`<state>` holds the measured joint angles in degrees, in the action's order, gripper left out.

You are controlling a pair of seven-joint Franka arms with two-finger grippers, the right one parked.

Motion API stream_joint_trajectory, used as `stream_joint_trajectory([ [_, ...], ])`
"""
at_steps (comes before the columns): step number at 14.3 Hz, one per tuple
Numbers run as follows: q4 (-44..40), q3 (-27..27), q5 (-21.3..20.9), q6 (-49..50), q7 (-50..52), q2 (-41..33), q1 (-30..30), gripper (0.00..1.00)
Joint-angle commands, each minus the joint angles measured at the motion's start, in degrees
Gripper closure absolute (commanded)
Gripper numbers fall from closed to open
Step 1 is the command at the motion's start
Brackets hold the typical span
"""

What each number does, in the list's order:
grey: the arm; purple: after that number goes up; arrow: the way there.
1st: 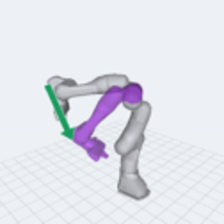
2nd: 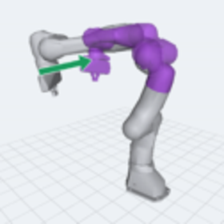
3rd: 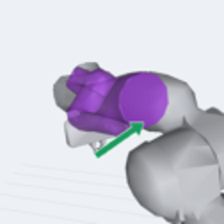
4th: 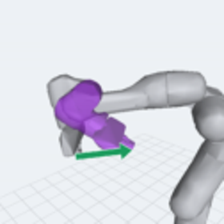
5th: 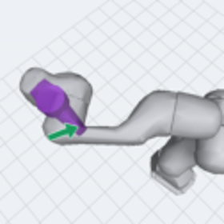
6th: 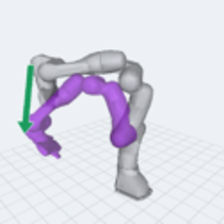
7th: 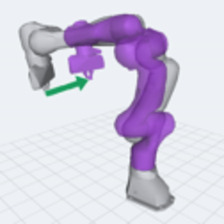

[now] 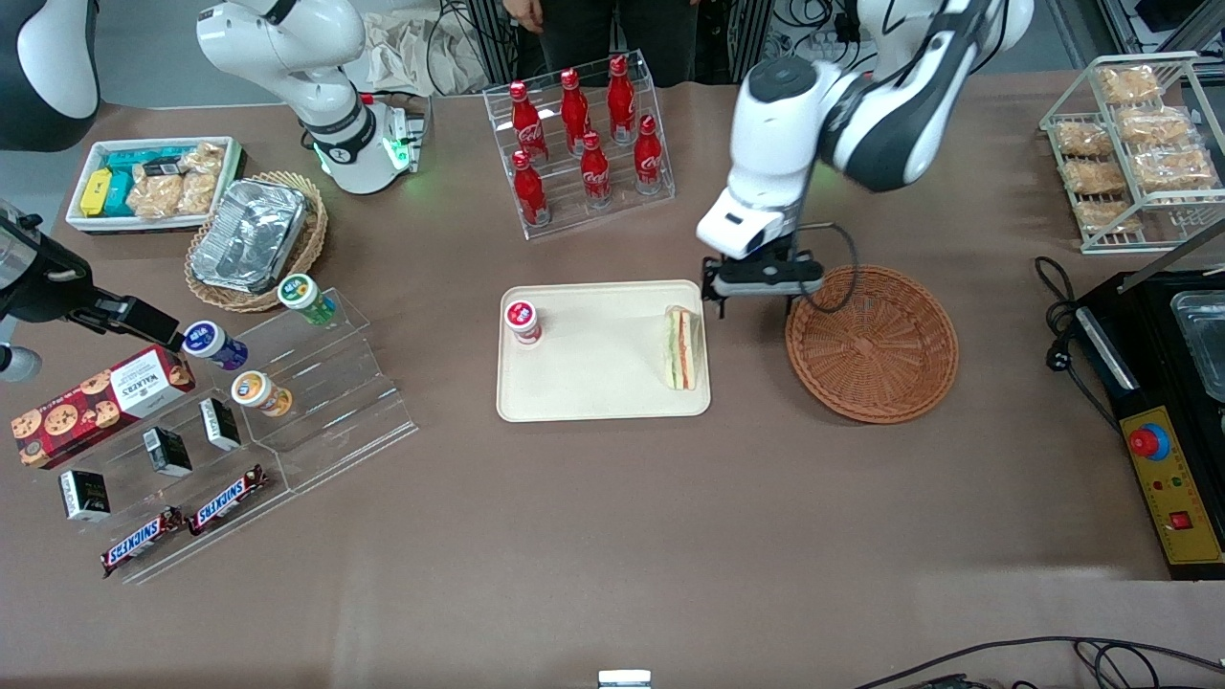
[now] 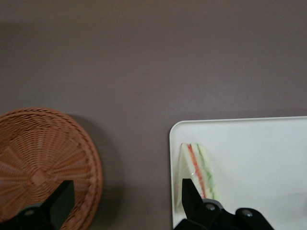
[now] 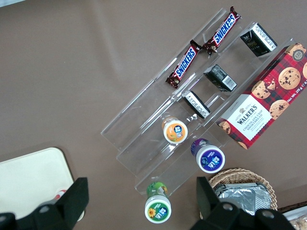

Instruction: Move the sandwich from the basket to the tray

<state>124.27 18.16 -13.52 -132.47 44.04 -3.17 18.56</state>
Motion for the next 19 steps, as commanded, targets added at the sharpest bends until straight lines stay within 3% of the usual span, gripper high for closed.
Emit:
stream_joint_trajectory([
  [1,-2.89,0.83,5.15,7.65,-9.47,-3.94,-5.10,0.01],
  [4,-3.77,0.74,9.20,11.87,-17.22,-8.33,-10.72,0.01],
  [9,-4.92,0.56,9.38,17.06,-26.96,-12.38,-16.18,0.00],
  [15,-5.09,-10.14,19.03,28.49,-42.88,-20.64,-16.02,0.00],
  [19,-13.32,-12.18,20.90,29.02,-43.79,-17.16,-16.28,0.01],
])
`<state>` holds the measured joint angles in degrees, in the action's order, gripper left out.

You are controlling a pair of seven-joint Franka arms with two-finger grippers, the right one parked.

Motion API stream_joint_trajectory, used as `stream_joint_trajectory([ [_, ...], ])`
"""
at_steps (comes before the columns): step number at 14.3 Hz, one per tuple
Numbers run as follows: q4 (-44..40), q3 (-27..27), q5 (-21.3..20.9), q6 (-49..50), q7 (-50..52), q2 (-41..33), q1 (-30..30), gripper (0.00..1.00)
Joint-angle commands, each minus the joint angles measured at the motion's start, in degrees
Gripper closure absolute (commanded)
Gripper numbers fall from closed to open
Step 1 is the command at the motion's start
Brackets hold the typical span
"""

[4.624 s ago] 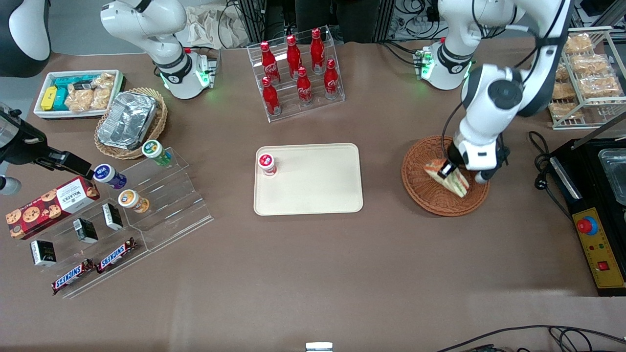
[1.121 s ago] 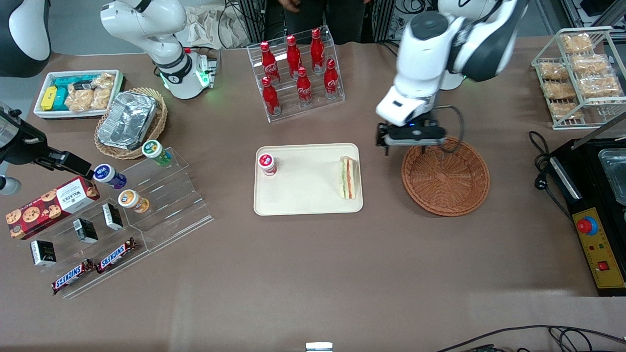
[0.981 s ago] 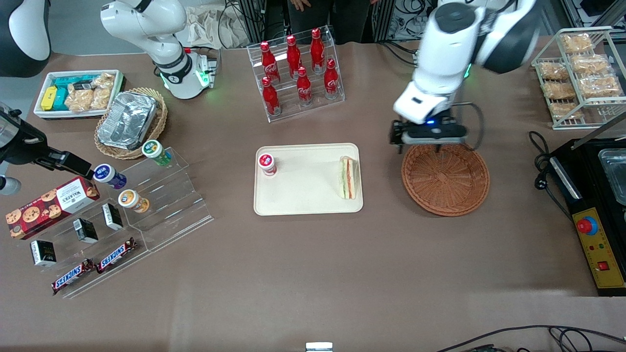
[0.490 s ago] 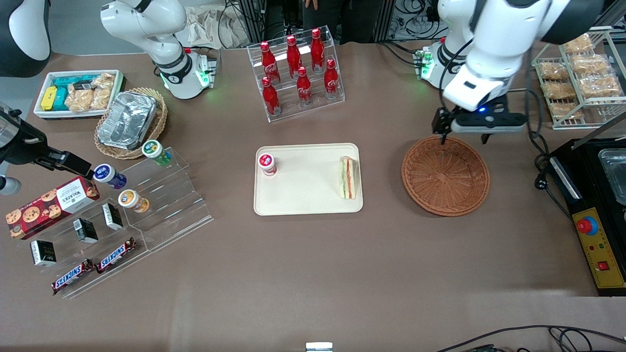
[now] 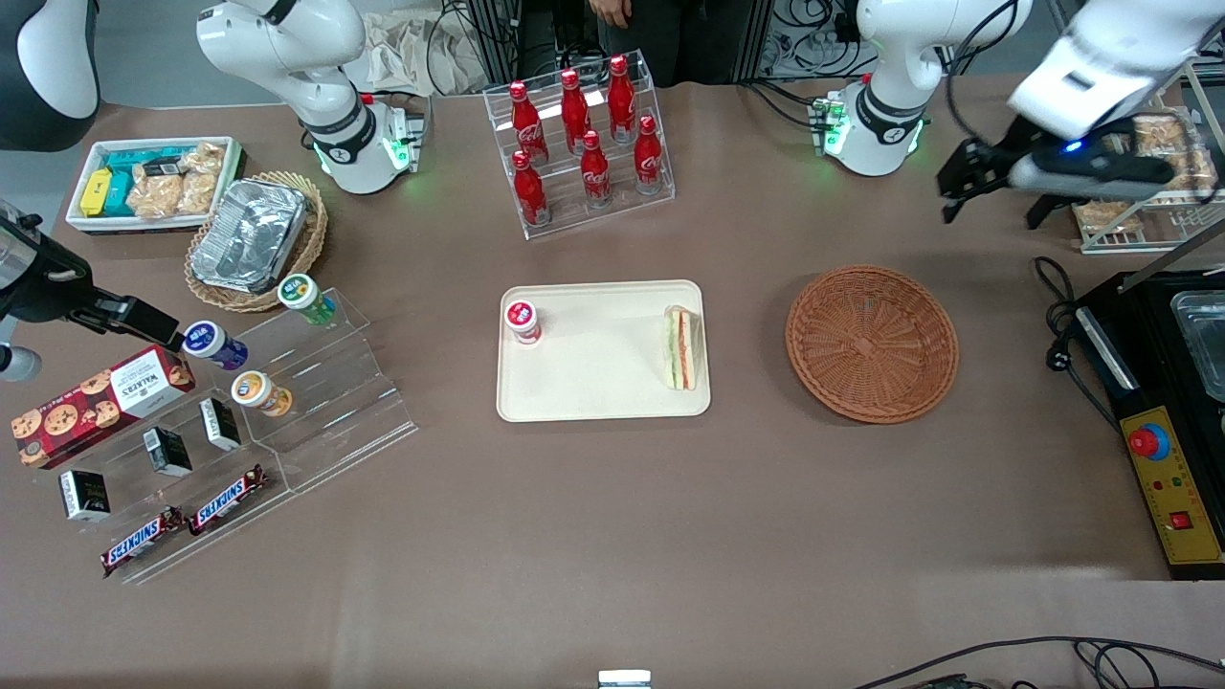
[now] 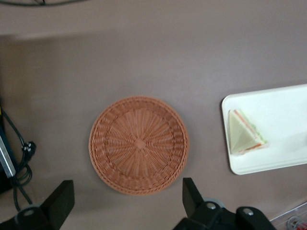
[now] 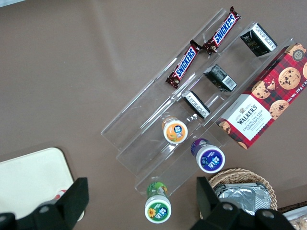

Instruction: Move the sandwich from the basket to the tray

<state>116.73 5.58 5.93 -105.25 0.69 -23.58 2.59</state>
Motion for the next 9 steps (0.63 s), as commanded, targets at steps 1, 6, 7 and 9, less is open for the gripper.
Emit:
stream_joint_trajectory([
  [1,-9.20,0.40,0.93,3.37,0.01,5.45,-0.31,0.01],
  [6,-24.95,0.40,-4.42,16.73,-1.91,14.26,-0.66,0.01],
  [7,-25.41,0.40,-4.52,17.27,-2.27,14.44,-0.66,0.01],
  [9,-25.59,0.40,-4.61,17.27,-2.53,14.53,-0.66,0.01],
])
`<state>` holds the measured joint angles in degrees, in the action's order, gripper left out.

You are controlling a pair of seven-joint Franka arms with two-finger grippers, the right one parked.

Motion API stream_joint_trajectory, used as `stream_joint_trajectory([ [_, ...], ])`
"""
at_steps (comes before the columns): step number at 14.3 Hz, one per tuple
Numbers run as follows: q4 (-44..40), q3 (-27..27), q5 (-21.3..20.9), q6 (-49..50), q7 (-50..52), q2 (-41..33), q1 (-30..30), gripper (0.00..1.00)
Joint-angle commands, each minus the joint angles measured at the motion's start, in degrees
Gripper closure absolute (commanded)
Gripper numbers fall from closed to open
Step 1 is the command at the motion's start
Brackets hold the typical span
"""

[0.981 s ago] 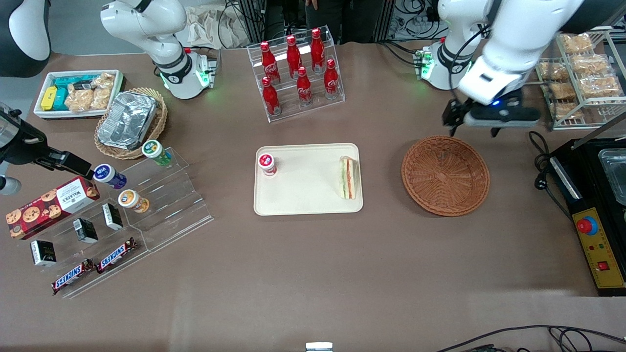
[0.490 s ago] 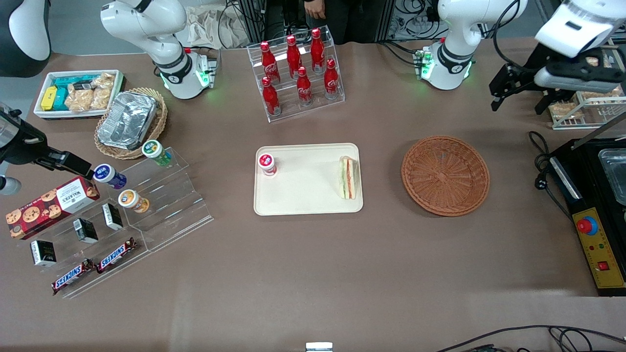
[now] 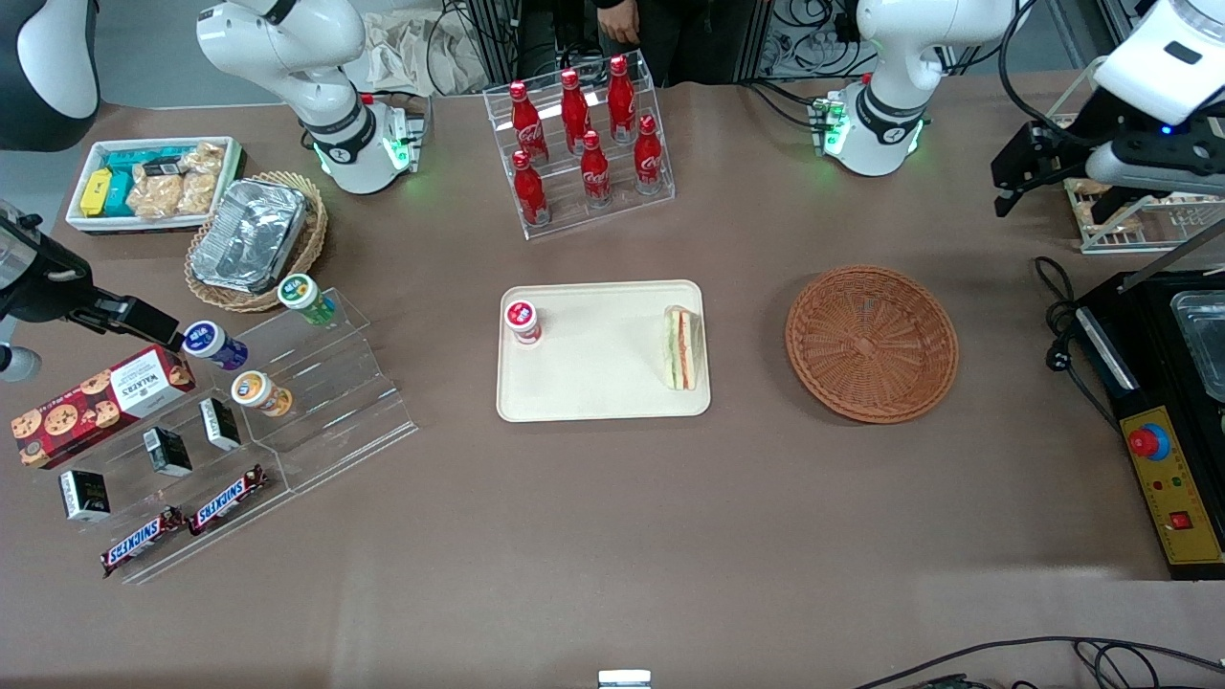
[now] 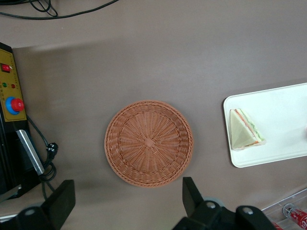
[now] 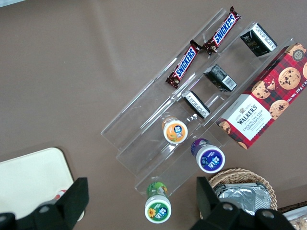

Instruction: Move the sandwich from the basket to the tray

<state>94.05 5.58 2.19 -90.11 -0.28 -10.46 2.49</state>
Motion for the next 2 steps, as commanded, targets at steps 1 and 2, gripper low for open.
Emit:
stream_joint_trajectory([
  [1,-3.17,0.31,-0.96,2.04,-1.74,1.41,-0.56,0.01],
  [2,-3.18,0.31,-1.05,2.13,-1.74,1.15,-0.56,0.01],
])
